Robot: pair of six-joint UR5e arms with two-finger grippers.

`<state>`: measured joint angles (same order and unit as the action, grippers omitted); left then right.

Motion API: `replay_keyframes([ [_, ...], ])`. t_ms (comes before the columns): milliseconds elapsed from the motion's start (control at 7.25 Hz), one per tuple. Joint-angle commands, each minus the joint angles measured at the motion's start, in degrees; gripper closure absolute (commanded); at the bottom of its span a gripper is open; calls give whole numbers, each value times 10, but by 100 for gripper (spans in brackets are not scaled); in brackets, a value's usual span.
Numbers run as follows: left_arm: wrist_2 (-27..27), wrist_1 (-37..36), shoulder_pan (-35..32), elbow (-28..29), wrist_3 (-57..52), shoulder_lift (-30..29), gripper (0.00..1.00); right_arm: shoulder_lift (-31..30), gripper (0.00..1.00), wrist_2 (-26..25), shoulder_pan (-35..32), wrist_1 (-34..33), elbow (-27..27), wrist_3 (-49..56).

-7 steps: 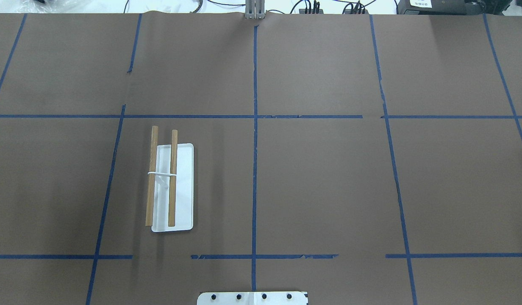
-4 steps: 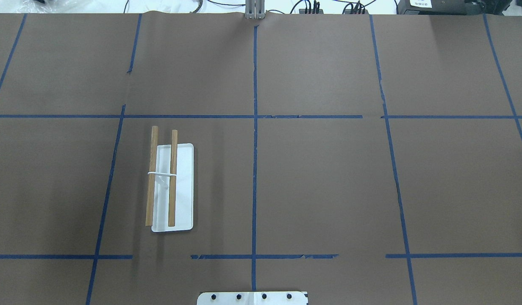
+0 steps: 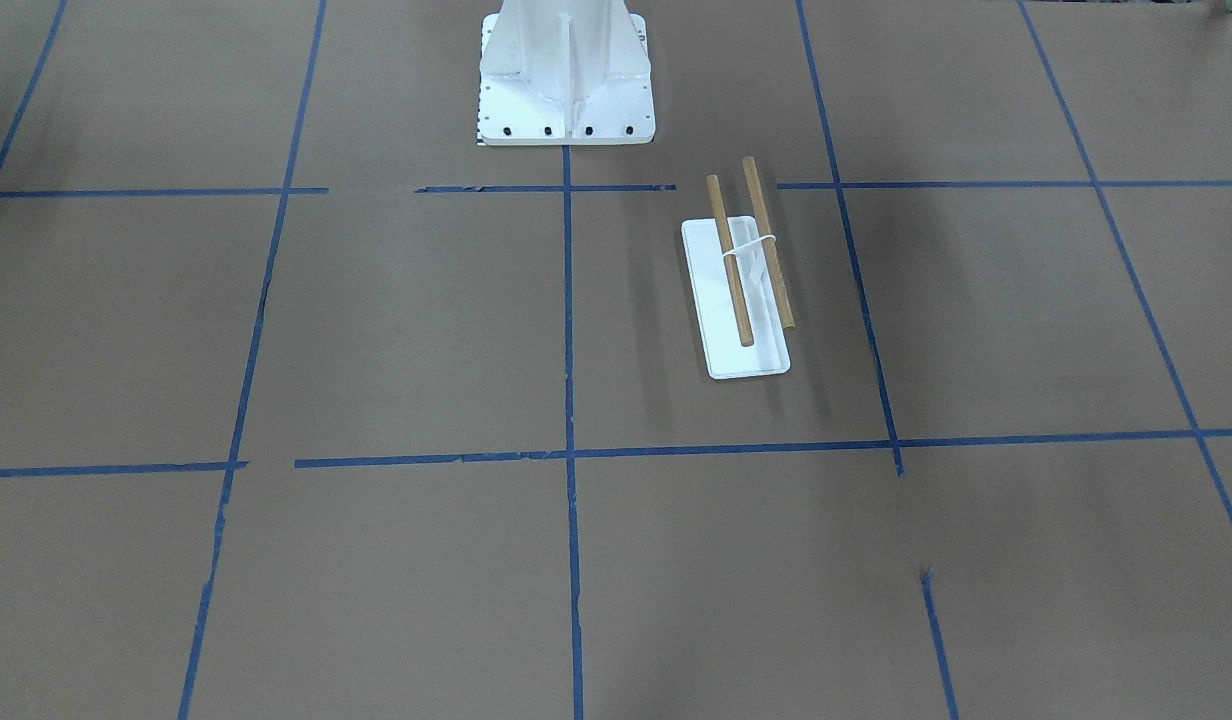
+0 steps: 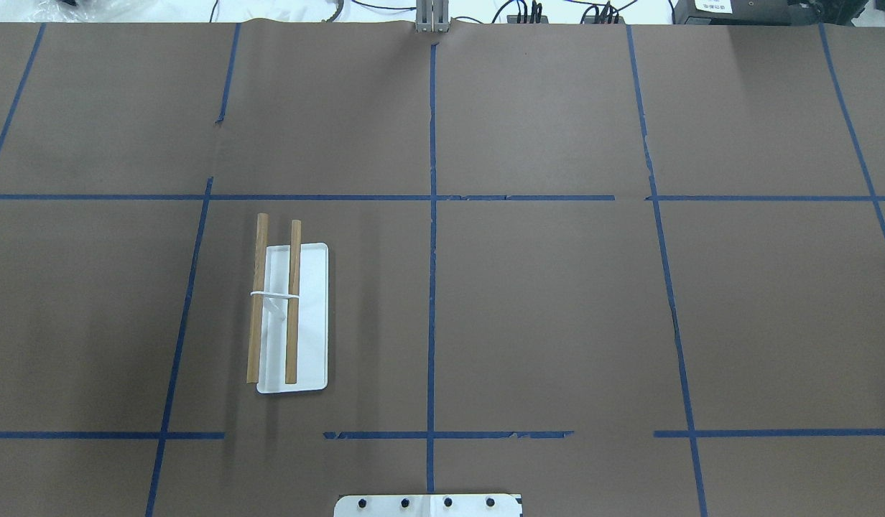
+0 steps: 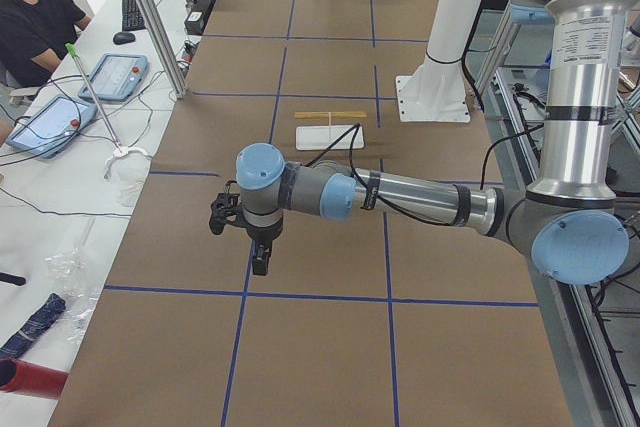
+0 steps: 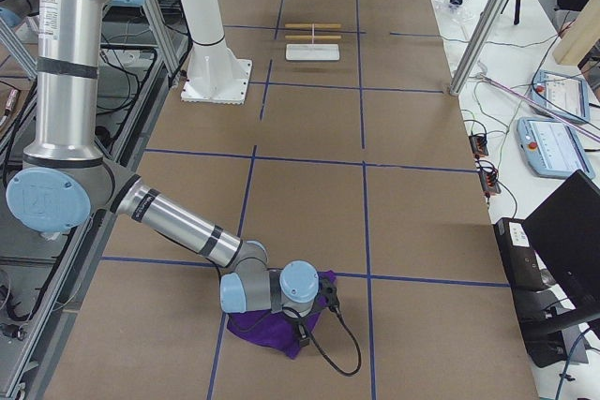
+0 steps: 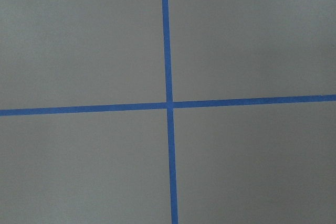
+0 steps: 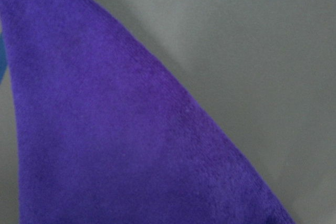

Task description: Hang towel on rack

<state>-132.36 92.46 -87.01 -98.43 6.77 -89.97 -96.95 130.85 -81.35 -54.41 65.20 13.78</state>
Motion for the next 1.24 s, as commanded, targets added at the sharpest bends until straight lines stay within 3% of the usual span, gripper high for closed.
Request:
replay_keyframes([
  [0,0,0,0,0,-1,0,0,3,26,0,4,0,-6,-1],
  [138,0,0,0,0,-1,0,0,3,81,0,3,0,-6,2],
  [276,0,0,0,0,-1,-1,0,2,100,1,3,2,-5,-1],
  [1103,-9,3,0,0,-1,-2,0,-3,100,34,-5,3,51,1],
])
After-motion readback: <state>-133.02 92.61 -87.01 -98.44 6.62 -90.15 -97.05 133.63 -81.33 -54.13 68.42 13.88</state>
